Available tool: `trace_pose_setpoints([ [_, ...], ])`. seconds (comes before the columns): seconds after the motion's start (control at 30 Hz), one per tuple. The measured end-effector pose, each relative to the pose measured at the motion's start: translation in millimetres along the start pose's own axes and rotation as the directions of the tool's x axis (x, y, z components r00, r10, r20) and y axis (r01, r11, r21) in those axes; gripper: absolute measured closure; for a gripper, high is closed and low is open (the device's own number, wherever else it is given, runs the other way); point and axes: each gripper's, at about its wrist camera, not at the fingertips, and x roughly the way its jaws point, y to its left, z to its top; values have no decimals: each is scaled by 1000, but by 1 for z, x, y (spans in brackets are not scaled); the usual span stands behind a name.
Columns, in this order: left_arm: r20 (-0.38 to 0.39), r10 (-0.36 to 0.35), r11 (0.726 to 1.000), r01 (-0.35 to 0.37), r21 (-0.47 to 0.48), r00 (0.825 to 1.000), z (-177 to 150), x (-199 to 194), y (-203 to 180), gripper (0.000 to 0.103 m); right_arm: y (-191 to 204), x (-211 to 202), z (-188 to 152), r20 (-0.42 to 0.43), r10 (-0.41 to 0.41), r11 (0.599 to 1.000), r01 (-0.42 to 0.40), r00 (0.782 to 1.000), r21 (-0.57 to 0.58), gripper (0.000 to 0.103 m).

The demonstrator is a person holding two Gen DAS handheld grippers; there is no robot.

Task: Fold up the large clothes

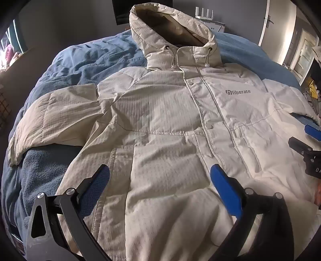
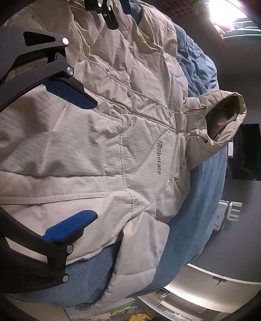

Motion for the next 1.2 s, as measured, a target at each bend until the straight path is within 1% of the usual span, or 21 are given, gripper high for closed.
trace_pose_setpoints([
  [0.33, 2, -1, 1000, 1, 2, 1000, 0, -3, -1, 6, -1, 3, -1, -5, 2, 1000, -2, 1000, 1, 6],
  [0.47, -4, -7, 1000, 7, -2, 1000, -3, 6, -2, 6, -2, 3, -1, -7, 4, 1000, -4, 1000, 2, 6],
  [1.2, -8, -13, 1000, 13, -5, 1000, -3, 7, -3, 7, -2, 5, -1, -14, 12, 1000, -12, 1000, 6, 6],
])
